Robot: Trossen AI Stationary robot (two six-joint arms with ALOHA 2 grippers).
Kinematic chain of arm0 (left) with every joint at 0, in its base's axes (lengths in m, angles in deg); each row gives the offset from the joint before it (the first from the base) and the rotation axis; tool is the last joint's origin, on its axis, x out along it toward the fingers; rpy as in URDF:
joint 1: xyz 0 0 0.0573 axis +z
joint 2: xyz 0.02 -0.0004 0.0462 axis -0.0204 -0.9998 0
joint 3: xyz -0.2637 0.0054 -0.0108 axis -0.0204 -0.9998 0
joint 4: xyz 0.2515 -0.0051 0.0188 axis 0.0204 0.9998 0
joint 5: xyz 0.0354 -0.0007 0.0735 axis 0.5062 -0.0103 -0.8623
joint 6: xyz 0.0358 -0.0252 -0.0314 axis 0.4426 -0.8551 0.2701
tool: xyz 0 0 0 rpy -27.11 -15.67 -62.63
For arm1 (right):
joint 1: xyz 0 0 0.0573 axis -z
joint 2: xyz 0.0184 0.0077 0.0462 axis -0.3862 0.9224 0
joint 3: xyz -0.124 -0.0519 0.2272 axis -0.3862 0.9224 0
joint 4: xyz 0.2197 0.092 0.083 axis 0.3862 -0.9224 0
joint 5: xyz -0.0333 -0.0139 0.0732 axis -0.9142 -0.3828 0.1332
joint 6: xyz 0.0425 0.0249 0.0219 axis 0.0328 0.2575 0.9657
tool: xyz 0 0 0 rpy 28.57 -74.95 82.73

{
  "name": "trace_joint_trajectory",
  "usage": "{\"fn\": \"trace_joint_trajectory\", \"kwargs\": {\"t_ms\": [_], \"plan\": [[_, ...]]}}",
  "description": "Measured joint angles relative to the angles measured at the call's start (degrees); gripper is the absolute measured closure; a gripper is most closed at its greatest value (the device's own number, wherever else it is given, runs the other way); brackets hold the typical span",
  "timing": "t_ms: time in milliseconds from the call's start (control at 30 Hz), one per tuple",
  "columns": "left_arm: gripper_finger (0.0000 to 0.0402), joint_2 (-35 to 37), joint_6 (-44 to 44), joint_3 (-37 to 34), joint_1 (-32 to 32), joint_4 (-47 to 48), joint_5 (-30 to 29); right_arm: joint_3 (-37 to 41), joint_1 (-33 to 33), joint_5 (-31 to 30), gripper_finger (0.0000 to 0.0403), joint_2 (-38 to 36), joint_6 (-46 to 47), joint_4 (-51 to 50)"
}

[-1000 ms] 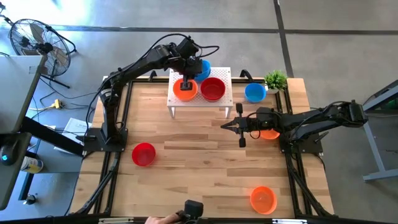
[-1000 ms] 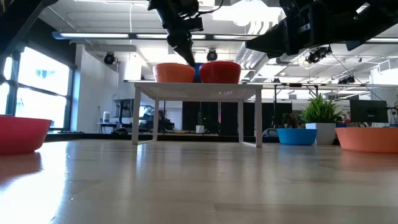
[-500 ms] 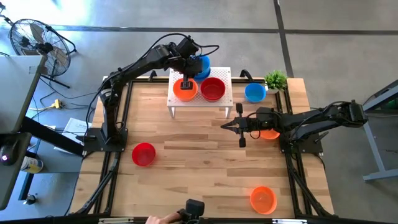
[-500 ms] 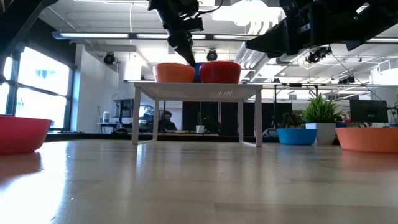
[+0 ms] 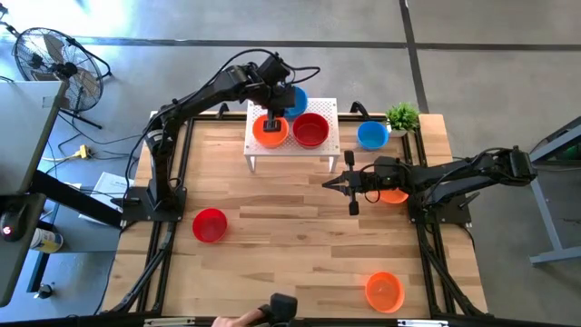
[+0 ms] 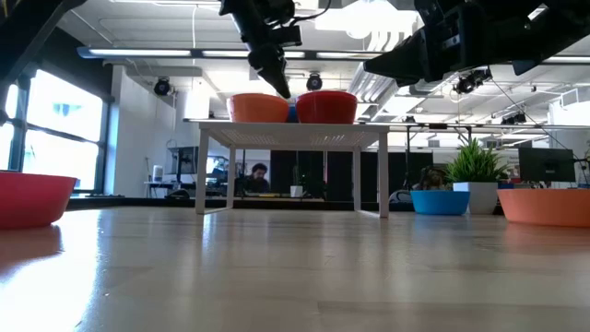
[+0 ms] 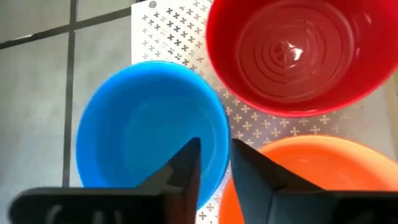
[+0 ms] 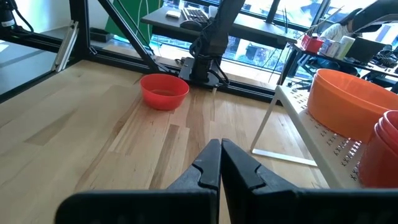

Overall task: Pick & Place Mini bowls
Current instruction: Stack the blue bowl on the blue bowl on the shelf, then stack the orange bowl on the orange bowl on the shelf

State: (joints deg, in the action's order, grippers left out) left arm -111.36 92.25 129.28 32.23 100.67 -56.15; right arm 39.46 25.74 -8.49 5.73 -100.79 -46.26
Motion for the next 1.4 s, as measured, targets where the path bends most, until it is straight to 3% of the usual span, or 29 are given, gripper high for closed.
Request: {"fn": "trace_joint_trajectory", "kwargs": {"t_ms": [133, 267, 500, 600, 700, 800, 1067, 1400], "plan": [[0.0282, 0.0, 0.01, 0.0, -0.38, 0.47, -0.23, 0.0, 0.0, 0.33, 0.0403, 0.0, 0.0, 0.0], [0.0275, 0.92, -0.47, -0.04, -0.36, 0.81, -1.4, 0.0, 0.01, 0.38, 0.0402, 0.0, 0.03, 0.0], [0.0346, 6.14, -3.95, -0.02, -0.34, -0.58, 5.14, 0.0, 0.01, 0.38, 0.0403, 0.0, 0.14, -0.62], [0.0386, 8.81, -5.66, -0.01, -0.32, -0.27, 11.03, 0.0, 0.01, 0.39, 0.0403, 0.0, 0.96, -0.79], [0.0396, 10.9, -7.0, -1.92, -0.3, 0.06, 18.68, 0.0, 0.0, 0.37, 0.0402, 0.0, 2.41, -0.81], [0.0399, 14.94, -7.52, -9.85, -0.35, -5.41, 22.2, 0.0, -0.02, -0.15, 0.0403, 0.0, 5.63, -0.81], [0.0401, 30.12, -17.0, -40.47, 0.24, -39.67, 19.53, 0.0, -0.04, -2.84, 0.0402, 0.0, 11.44, -1.12], [0.0401, 54.54, -27.69, -68.49, 3.18, -59.34, 19.05, -0.01, -0.04, -5.36, 0.0401, -0.12, 16.45, -2.8]]}}
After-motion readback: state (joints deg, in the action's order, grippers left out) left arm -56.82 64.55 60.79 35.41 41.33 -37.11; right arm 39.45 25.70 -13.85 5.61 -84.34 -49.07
